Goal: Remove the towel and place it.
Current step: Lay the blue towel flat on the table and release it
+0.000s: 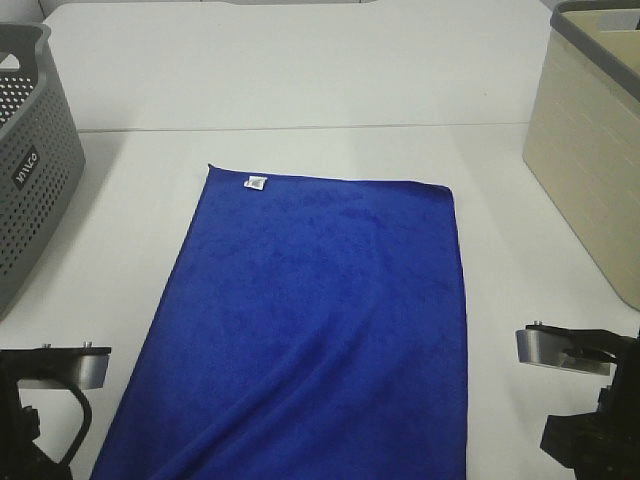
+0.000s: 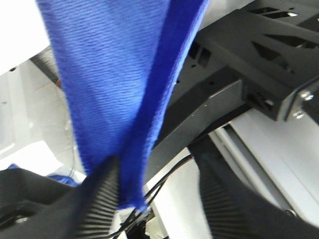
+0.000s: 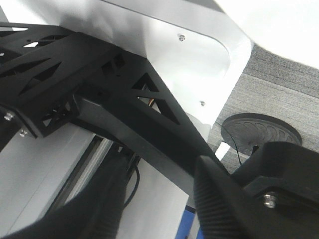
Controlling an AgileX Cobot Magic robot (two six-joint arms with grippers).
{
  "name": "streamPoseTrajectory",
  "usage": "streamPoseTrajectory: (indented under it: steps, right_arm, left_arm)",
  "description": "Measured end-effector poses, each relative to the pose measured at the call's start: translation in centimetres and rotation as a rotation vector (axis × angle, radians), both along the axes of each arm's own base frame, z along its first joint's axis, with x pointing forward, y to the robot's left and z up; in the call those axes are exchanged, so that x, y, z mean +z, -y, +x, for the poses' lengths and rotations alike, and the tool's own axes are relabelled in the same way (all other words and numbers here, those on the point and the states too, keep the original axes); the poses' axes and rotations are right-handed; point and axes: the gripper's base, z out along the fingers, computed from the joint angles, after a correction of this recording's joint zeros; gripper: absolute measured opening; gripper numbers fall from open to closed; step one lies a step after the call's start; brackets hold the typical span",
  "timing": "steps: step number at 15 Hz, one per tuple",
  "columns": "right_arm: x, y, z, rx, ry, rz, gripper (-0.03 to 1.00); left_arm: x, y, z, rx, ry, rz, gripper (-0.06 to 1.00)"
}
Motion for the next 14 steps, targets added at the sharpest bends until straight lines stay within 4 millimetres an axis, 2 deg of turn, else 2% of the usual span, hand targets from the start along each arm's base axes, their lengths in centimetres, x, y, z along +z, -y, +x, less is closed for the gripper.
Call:
streamPoseTrajectory:
  steps: [2, 4, 7, 12, 14]
  right_arm:
    - [0.0, 0.0, 0.0, -0.010, -0.002, -0.008, 0.50]
    - [0.3, -0.1, 0.4, -0.007, 0.002, -0.003, 0.50]
    - [1.6, -0.5, 2.0, -0.008, 0.076, 0.020, 0.50]
    - [2.9, -0.6, 2.4, -0.008, 0.146, 0.036, 0.51]
    - [3.7, -0.9, 4.1, -0.019, 0.247, 0.045, 0.50]
  left_arm:
    - [0.4, 0.1, -0.1, 0.015, 0.010, -0.018, 0.58]
    - [0.9, 0.1, -0.1, 0.020, 0.028, -0.026, 0.60]
    - [3.2, 0.3, -0.2, 0.092, 0.111, -0.055, 0.60]
    - [5.2, -0.6, -0.7, 0.157, 0.200, 0.017, 0.64]
    - [6.4, -0.4, -0.1, 0.156, 0.255, -0.006, 0.64]
